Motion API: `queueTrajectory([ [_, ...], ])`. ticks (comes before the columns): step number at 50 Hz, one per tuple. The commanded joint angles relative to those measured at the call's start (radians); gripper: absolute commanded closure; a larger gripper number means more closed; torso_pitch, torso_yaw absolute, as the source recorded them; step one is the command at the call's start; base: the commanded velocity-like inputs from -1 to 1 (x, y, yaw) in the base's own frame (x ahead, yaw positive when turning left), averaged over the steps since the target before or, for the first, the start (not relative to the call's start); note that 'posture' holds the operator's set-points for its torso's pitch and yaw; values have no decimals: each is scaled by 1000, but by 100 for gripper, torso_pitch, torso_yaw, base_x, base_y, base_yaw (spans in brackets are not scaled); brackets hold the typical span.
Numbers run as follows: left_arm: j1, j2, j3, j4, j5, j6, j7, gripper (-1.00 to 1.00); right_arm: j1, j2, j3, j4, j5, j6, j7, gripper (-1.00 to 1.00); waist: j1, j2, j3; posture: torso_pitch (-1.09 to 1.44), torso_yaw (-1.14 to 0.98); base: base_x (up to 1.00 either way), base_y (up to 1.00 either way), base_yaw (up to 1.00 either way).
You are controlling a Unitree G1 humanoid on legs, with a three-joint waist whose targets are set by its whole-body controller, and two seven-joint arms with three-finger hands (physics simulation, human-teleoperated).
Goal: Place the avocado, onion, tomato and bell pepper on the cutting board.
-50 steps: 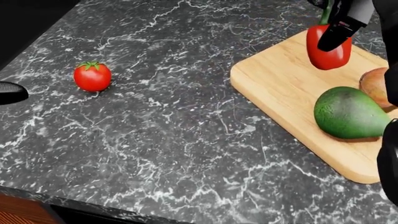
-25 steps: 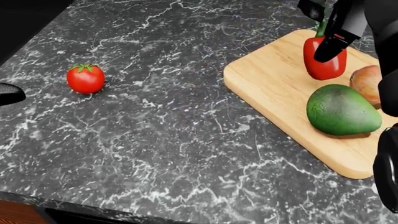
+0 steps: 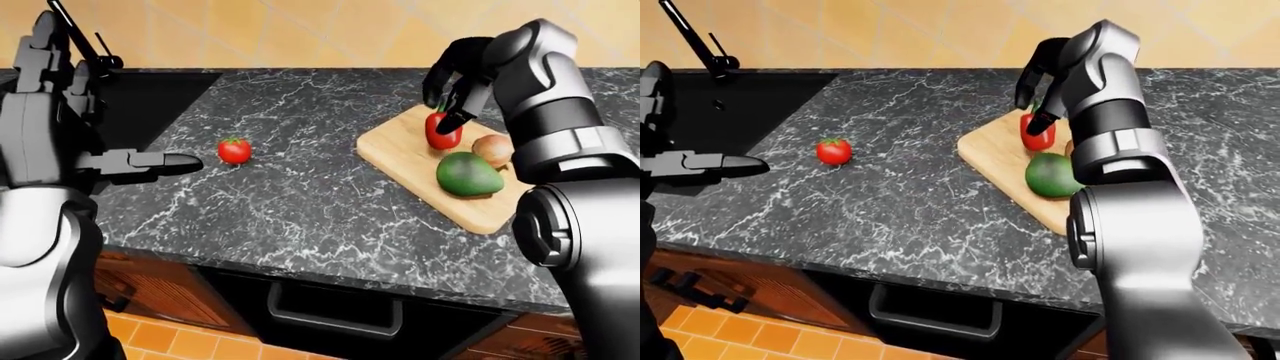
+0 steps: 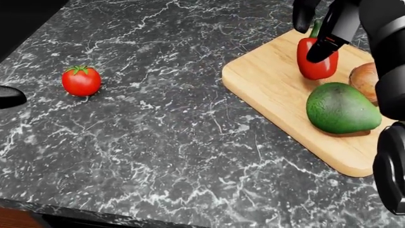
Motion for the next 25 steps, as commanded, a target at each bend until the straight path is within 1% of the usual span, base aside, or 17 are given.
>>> queueTrajectory([
  [1, -21, 17, 15, -25, 4, -27, 3, -100, -44, -14, -2, -48, -1, -10, -16, 54, 0, -2, -30, 0, 21, 0, 0, 0],
  [2, -20, 17, 18, -26, 4, -26, 3, -100, -42, -14, -2, -50, 0, -9, -16, 44, 0, -2, -30, 0, 21, 0, 0, 0],
  [4, -19, 17, 20, -28, 3, -24, 2, -100, -40, -15, -2, -53, -1, -8, -13, 35, -1, -2, -30, 0, 21, 0, 0, 0],
  [9, -14, 17, 22, -31, 3, -25, 1, -100, -36, -17, -1, -58, -3, -6, -10, 18, -3, -3, -29, 0, 21, 0, 0, 0],
  [13, -9, 16, 28, -31, 1, -27, -1, -100, -29, -17, 0, -65, -5, -3, -2, 10, -4, -3, -30, 0, 21, 0, 0, 0],
  [21, -20, 22, 25, -22, 2, -26, 1, -100, -22, -16, -4, -74, -2, 0, 3, 1, -6, -3, -29, 0, 21, 0, 0, 0],
  [22, -23, 24, 22, -19, 3, -26, 2, -100, -21, -16, -3, -77, -3, 1, 10, -7, -6, -3, -29, 0, 21, 0, 0, 0],
  [24, -28, 23, 21, -21, 1, -22, 3, -100, -22, -17, -3, -79, -3, 2, 10, -7, -6, -3, -29, 0, 21, 0, 0, 0],
  [25, -29, 24, 21, -20, 0, -21, 3, -100, -19, -17, -4, -82, -3, 3, 11, -12, -7, -3, -29, 0, 21, 0, 0, 0],
])
